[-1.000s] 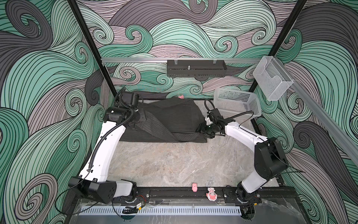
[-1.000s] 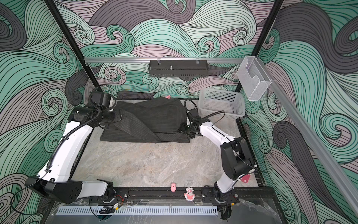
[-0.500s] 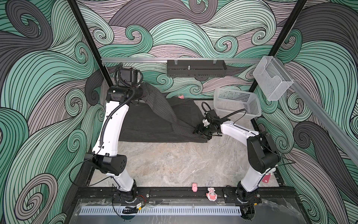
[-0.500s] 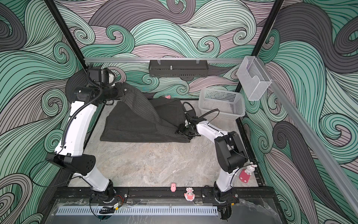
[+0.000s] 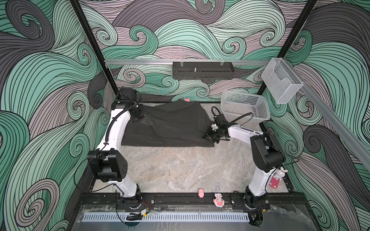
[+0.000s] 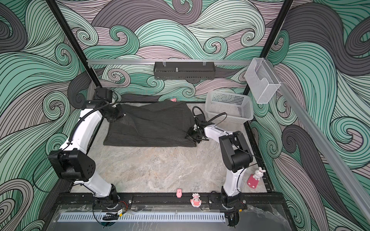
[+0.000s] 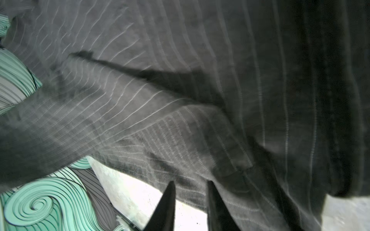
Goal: Fold and stack the long sleeve shirts
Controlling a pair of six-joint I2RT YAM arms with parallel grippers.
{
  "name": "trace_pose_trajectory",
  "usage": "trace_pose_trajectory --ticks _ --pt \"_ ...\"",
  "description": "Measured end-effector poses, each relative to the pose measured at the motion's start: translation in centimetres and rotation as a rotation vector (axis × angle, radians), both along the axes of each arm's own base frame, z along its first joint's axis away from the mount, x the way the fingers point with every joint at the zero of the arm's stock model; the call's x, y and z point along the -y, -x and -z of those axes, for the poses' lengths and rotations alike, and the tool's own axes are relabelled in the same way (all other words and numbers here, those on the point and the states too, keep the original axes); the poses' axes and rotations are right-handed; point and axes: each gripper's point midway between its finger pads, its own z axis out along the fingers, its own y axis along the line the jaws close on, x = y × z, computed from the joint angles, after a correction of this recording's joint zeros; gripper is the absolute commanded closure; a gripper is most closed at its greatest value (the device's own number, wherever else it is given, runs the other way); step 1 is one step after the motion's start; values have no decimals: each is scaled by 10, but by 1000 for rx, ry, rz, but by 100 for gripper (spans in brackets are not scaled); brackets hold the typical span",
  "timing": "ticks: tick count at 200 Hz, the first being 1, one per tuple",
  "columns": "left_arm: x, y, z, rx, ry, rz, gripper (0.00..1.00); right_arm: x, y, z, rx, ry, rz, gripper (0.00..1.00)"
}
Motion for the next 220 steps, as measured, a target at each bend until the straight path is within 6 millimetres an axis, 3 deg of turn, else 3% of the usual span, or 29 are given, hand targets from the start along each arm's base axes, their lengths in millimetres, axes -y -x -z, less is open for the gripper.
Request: trace_pose_trajectory --ticks 44,71,128,182,220 --pt "-35 21 22 -65 20 -93 100 18 3 25 -64 21 39 89" --pt "-52 28 40 -134 7 -134 100 25 1 27 -70 18 53 88" --pt "-78 33 100 -351 -58 -190 100 32 1 29 -74 24 63 89" --pt "-112 48 107 -410 -122 -274 100 38 0 29 -77 25 76 89" --pt "-115 48 126 -459 -104 -269 100 38 0 29 -76 25 76 89"
